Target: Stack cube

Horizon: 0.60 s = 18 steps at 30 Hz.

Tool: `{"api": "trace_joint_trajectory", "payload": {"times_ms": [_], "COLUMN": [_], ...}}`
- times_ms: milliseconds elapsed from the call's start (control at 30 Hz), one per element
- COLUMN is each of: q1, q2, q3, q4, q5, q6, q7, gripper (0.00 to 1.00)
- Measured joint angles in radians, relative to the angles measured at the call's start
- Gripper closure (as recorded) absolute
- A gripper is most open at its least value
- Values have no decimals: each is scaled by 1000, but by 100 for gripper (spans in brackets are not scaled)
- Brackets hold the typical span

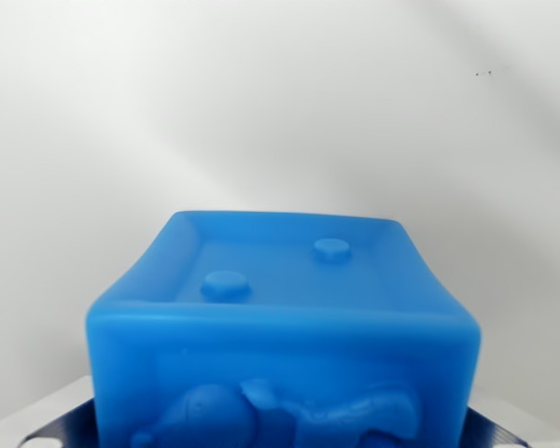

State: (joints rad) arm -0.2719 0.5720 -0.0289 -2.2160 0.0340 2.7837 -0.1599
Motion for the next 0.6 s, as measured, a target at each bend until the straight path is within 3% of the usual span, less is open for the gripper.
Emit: {"api": "trace_joint_trajectory", "payload": {"times_ms": [600], "q1": [0], "q2": [-29], "q3": [0], "q4": [-8], "q5": [0], "q6": [-17], "q7": [0], "gripper": [100]}}
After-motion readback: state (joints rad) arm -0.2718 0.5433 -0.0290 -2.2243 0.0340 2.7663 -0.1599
